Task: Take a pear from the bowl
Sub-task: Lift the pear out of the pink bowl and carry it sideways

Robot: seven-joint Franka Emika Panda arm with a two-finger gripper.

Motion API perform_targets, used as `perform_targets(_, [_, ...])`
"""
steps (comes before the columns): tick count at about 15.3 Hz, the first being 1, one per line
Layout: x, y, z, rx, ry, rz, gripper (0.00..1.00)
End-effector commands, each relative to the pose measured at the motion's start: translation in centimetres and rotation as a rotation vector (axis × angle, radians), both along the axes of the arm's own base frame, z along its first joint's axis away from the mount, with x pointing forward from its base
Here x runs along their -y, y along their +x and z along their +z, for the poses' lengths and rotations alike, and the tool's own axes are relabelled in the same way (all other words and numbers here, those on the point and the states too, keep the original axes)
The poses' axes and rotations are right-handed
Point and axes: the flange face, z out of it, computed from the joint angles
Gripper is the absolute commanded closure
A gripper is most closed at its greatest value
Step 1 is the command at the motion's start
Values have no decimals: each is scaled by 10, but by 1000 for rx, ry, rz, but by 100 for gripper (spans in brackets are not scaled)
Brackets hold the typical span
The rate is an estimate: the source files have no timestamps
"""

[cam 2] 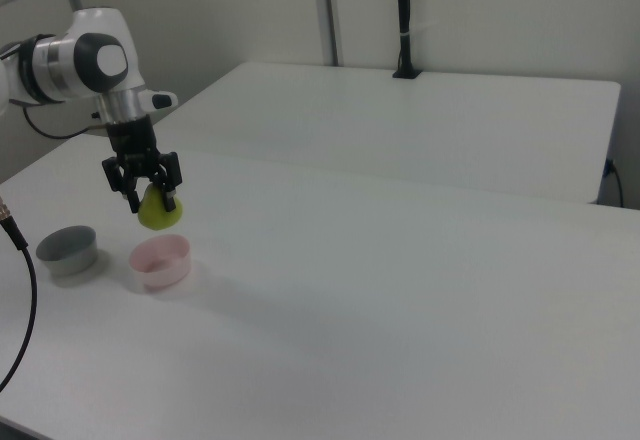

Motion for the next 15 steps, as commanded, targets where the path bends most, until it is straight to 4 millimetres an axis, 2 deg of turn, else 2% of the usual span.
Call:
perform_targets(1, [62, 0, 21, -22, 10, -28, 75])
perform_targets(3, [108, 8, 28, -13, 20, -70, 72])
perform_targets(6, [173, 17, 27, -15, 24, -100, 69])
perform_targets(9, [221, 18, 22, -21, 35, -116, 68])
perform_targets(11, [236, 24, 9, -16, 36, -129, 68])
perform_targets(15, [238, 40, -41, -30, 26, -134, 64])
